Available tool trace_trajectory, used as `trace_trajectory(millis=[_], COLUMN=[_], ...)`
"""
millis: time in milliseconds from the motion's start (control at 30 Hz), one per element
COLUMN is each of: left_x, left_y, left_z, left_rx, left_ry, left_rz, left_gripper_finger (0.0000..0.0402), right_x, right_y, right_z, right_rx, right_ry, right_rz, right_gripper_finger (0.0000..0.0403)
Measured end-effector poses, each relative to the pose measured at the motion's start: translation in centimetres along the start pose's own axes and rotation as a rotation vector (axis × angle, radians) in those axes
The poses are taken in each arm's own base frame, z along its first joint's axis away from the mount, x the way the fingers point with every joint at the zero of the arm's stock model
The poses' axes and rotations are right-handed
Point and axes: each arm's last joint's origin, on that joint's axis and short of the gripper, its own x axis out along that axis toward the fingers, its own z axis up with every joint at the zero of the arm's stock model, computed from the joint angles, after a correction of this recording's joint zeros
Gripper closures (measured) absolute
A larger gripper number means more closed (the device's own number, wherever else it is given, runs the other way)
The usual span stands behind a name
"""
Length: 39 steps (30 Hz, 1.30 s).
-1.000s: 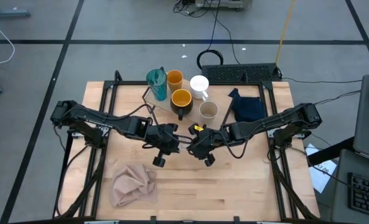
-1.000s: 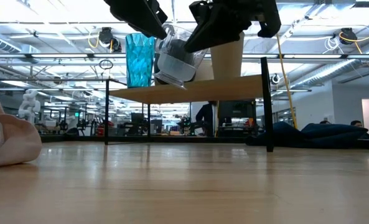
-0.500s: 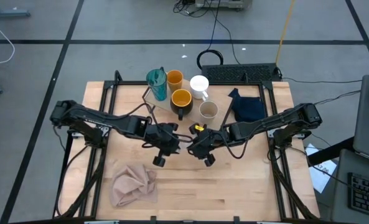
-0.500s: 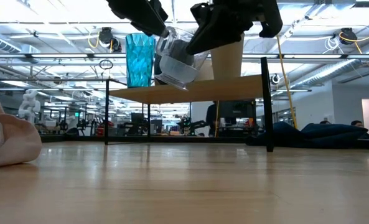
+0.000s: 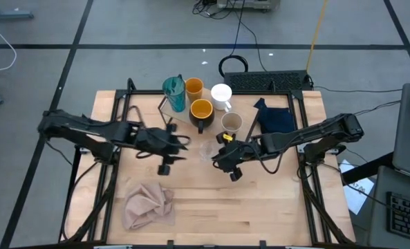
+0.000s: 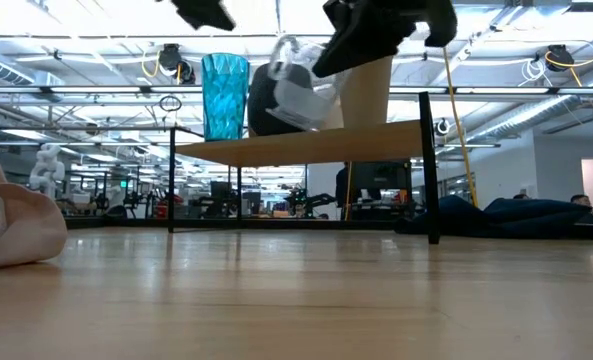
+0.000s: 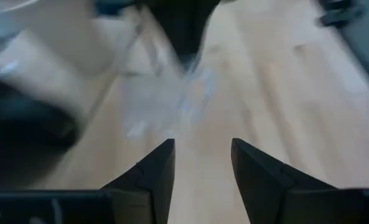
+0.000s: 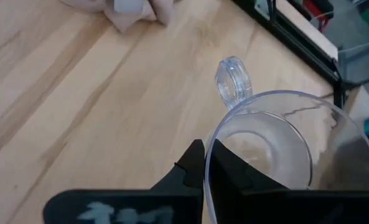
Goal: Stack small to large cups/mugs on shelf
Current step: Put the transparent cup on the shelf
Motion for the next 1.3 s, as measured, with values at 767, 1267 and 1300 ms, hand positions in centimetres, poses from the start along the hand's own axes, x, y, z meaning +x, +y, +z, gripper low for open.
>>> trace_trajectory(millis=[767, 1267, 1300], left_x=[-3.4, -3.2, -3.2], left_y=[-2.3, -2.4, -2.4], left_z=[-17.4, -17.4, -17.4], left_rx=[-0.282, -0.296, -0.296], left_ry=[-0.531, -0.524, -0.524], left_rz=[0.177, 0.177, 0.177], left_gripper_finger=[0.0243, 0.0243, 0.0243], right_x=[-10.5, -19.0, -19.3], right_y=[-2.1, -7.2, -7.7], right_z=[1.7, 0.2, -0.1], right_rx=[0.049, 0.212, 0.229], right_ry=[-0.236, -0.291, -0.271], right_rz=[-0.244, -0.566, -0.57], right_gripper_finger=[0.0403, 0.0403, 0.0403])
